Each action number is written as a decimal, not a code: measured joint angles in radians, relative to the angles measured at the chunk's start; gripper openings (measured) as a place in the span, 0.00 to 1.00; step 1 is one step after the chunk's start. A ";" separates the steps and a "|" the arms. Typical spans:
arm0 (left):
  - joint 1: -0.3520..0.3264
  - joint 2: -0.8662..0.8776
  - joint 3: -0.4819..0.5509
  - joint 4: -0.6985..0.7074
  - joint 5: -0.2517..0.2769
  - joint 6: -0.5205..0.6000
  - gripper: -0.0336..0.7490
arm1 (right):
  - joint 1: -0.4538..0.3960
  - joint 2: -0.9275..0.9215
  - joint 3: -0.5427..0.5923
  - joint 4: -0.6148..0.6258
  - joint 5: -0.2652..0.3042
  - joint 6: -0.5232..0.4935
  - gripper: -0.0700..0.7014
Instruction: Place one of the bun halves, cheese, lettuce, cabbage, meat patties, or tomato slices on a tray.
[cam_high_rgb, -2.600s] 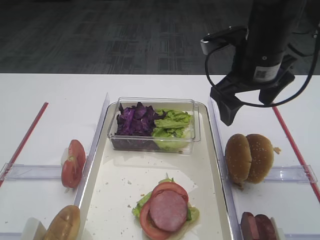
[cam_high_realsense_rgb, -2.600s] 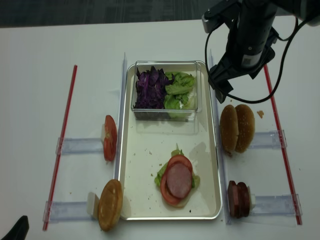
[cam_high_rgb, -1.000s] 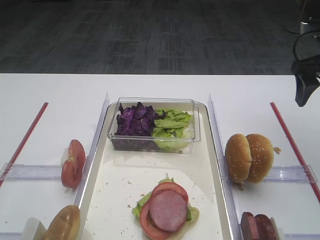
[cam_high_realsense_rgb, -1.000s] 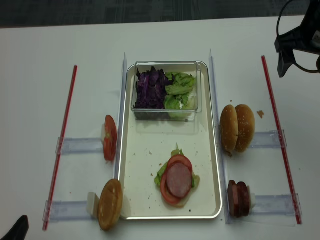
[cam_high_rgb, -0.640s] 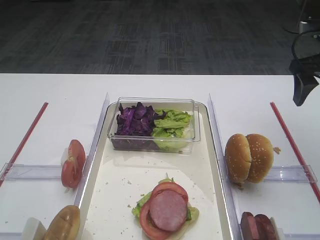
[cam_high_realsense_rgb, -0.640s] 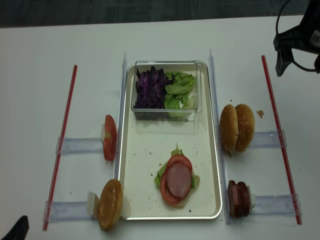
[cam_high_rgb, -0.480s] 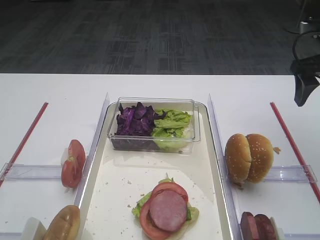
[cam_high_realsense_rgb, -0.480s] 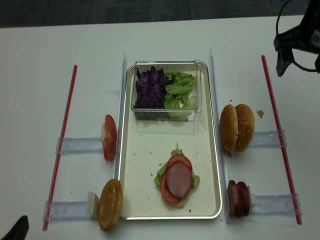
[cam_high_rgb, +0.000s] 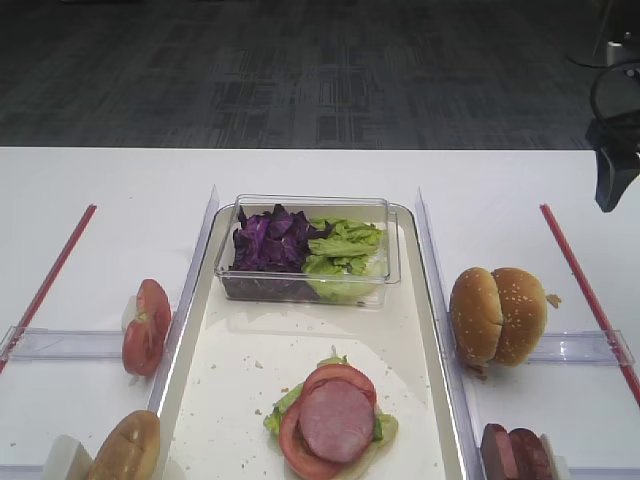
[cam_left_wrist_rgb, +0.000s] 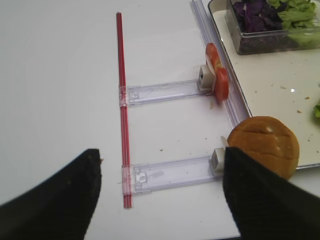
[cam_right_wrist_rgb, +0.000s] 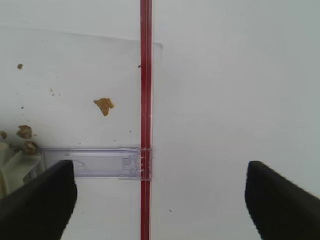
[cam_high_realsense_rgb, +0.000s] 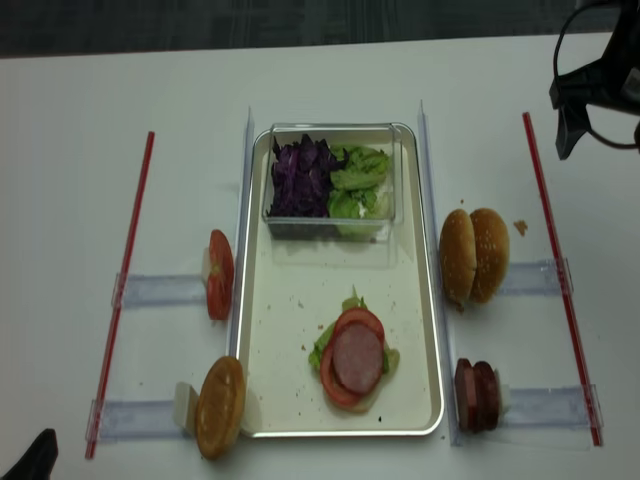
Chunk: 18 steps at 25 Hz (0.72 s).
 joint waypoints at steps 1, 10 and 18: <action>0.000 0.000 0.000 0.000 0.000 0.000 0.65 | 0.000 -0.014 0.002 -0.002 0.000 0.000 0.99; 0.000 0.000 0.000 0.000 0.000 0.000 0.65 | 0.000 -0.187 0.060 -0.042 0.005 0.000 0.99; 0.000 0.000 0.000 0.000 0.000 -0.007 0.65 | 0.000 -0.404 0.193 -0.052 0.017 0.002 0.99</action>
